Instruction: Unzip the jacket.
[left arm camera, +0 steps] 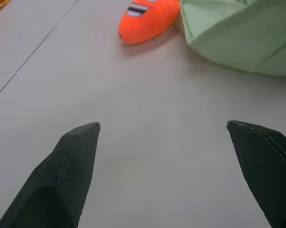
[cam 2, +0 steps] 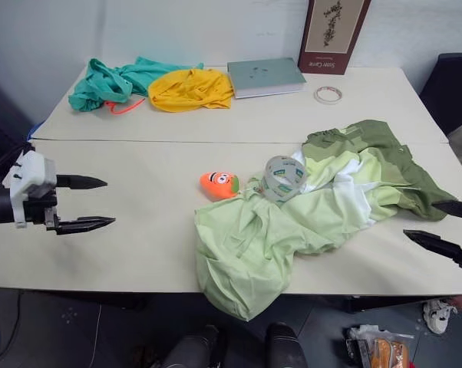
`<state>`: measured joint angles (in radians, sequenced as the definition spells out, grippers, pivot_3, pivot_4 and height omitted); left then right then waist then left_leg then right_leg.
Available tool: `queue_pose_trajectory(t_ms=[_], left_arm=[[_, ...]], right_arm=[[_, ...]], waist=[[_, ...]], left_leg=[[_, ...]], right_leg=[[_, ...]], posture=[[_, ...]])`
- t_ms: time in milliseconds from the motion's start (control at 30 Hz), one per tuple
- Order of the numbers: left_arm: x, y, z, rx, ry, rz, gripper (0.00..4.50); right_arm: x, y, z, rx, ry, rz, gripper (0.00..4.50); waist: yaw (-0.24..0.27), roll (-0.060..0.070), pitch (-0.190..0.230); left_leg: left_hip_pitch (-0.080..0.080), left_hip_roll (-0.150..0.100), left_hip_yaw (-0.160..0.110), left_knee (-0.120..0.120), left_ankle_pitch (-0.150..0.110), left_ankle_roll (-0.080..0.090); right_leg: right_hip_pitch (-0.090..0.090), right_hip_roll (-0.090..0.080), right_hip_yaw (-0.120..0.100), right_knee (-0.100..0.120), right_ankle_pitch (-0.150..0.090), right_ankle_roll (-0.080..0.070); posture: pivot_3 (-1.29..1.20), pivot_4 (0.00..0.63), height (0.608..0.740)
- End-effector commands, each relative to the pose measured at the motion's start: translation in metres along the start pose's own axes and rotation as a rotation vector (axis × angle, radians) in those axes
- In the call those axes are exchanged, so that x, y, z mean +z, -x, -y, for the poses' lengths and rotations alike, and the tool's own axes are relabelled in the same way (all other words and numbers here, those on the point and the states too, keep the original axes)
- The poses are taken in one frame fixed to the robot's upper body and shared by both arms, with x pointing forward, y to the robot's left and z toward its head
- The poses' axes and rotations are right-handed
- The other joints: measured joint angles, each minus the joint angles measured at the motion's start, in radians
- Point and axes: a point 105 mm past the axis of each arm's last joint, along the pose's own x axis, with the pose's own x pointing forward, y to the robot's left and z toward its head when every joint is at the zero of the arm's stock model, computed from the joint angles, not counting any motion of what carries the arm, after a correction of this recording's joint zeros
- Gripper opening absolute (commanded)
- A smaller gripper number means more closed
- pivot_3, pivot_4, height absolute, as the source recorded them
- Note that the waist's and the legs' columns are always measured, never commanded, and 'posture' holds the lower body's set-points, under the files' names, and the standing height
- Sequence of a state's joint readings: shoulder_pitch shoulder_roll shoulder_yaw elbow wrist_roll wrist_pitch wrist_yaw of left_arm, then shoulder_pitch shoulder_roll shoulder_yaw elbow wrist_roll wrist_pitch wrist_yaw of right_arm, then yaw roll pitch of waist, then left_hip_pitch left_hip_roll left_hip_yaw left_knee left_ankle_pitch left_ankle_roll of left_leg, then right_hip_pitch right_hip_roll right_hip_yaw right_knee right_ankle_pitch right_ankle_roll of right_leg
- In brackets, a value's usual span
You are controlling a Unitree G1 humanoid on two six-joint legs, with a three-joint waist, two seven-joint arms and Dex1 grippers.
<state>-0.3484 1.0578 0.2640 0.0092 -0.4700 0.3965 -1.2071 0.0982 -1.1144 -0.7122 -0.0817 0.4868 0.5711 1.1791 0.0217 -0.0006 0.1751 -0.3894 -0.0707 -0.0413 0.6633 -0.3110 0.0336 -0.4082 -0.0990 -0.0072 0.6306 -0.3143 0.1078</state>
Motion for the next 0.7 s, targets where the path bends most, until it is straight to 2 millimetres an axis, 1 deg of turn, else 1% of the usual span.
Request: queue_pose_trajectory(t_ms=[33,67,167,233,300,367,400,467,500,567,600,667,700], left_arm=[[0.033,-0.006,-0.003,-0.001,-0.043,0.116,4.5],[0.041,-0.012,-0.001,-0.024,-0.049,0.151,4.5],[0.056,-0.026,0.006,-0.104,-0.053,0.205,4.5],[0.07,-0.045,0.018,-0.201,-0.069,0.235,4.5],[0.079,-0.056,0.027,-0.266,-0.089,0.246,4.5],[0.086,-0.063,0.035,-0.321,-0.109,0.255,4.5],[0.09,-0.067,0.04,-0.36,-0.132,0.258,4.5],[0.093,-0.074,0.046,-0.4,-0.175,0.253,4.5],[0.094,-0.077,0.047,-0.407,-0.189,0.249,4.5],[0.093,-0.081,0.046,-0.41,-0.204,0.242,4.5],[0.092,-0.083,0.046,-0.409,-0.211,0.238,4.5],[0.089,-0.086,0.046,-0.407,-0.216,0.228,4.5],[0.087,-0.087,0.045,-0.405,-0.219,0.222,4.5]], right_arm=[[0.034,-0.008,-0.011,0.078,0.11,0.03,4.49],[0.043,-0.014,-0.014,0.109,0.14,0.037,4.49],[0.061,-0.028,-0.02,0.171,0.2,0.059,4.49],[0.079,-0.05,-0.029,0.242,0.299,0.087,4.49],[0.093,-0.067,-0.037,0.293,0.367,0.105,4.49],[0.106,-0.081,-0.046,0.361,0.37,0.141,4.49],[0.116,-0.091,-0.055,0.424,0.381,0.169,4.49],[0.131,-0.116,-0.067,0.491,0.399,0.203,4.49],[0.136,-0.127,-0.072,0.516,0.413,0.206,4.32],[0.135,-0.147,-0.074,0.532,0.426,0.179,3.86],[0.131,-0.158,-0.073,0.52,0.433,0.151,3.49],[0.121,-0.18,-0.07,0.486,0.446,0.083,2.91],[0.115,-0.188,-0.073,0.508,0.451,0.056,2.56]], waist=[[0.0,0.0,0.0],[-0.001,0.0,0.0],[-0.001,0.0,0.0],[-0.003,0.0,0.0],[-0.007,0.0,0.0],[-0.012,0.0,0.0],[-0.017,-0.001,0.0],[-0.026,-0.001,0.0],[-0.03,-0.001,0.001],[-0.031,-0.001,0.001],[-0.031,-0.001,0.001],[-0.026,-0.001,0.001],[-0.024,-0.001,0.001]], left_leg=[[0.0,0.0,0.0,0.0,0.0,0.0],[0.0,0.0,0.0,0.001,0.0,0.0],[0.0,0.0,0.0,0.002,0.0,0.0],[0.0,0.0,0.0,0.003,0.0,0.0],[-0.001,0.0,0.001,0.004,0.0,-0.001],[-0.001,0.0,0.0,0.003,0.001,-0.001],[-0.002,0.0,0.0,0.003,0.001,-0.001],[-0.003,0.0,0.0,0.003,0.001,-0.001],[-0.003,0.0,0.0,0.003,0.001,-0.001],[-0.003,0.0,0.0,0.003,0.001,-0.002],[-0.004,0.0,-0.001,0.003,0.001,-0.002],[-0.004,0.0,-0.001,0.003,0.001,-0.002],[-0.004,-0.001,-0.001,0.003,0.001,-0.002]], right_leg=[[0.0,0.0,0.0,0.0,0.0,0.0],[0.0,0.0,0.0,0.001,0.0,0.0],[0.0,0.0,0.0,0.003,0.0,0.0],[-0.001,0.0,0.0,0.004,0.0,0.0],[-0.002,0.0,0.0,0.004,0.0,0.0],[-0.002,0.001,-0.001,0.006,0.0,0.0],[-0.003,0.001,-0.001,0.007,0.0,0.0],[-0.004,0.001,-0.001,0.007,0.0,0.0],[-0.004,0.002,-0.001,0.007,0.0,0.0],[-0.004,0.002,-0.002,0.007,0.0,0.0],[-0.005,0.002,-0.002,0.007,0.0,0.0],[-0.005,0.002,-0.003,0.008,0.0,0.0],[-0.006,0.001,-0.003,0.008,0.0,0.0]], posture=[[0.0,0.15,0.74],[0.0,0.15,0.74],[0.0,0.15,0.74],[0.0,0.15,0.74],[0.0,0.15,0.74],[0.0,0.15,0.74],[0.0,0.15,0.74],[0.0,0.15,0.74],[0.0,0.15,0.74],[0.0,0.15,0.74],[0.0,0.15,0.74],[0.0,0.15,0.74],[0.0,0.15,0.74]])
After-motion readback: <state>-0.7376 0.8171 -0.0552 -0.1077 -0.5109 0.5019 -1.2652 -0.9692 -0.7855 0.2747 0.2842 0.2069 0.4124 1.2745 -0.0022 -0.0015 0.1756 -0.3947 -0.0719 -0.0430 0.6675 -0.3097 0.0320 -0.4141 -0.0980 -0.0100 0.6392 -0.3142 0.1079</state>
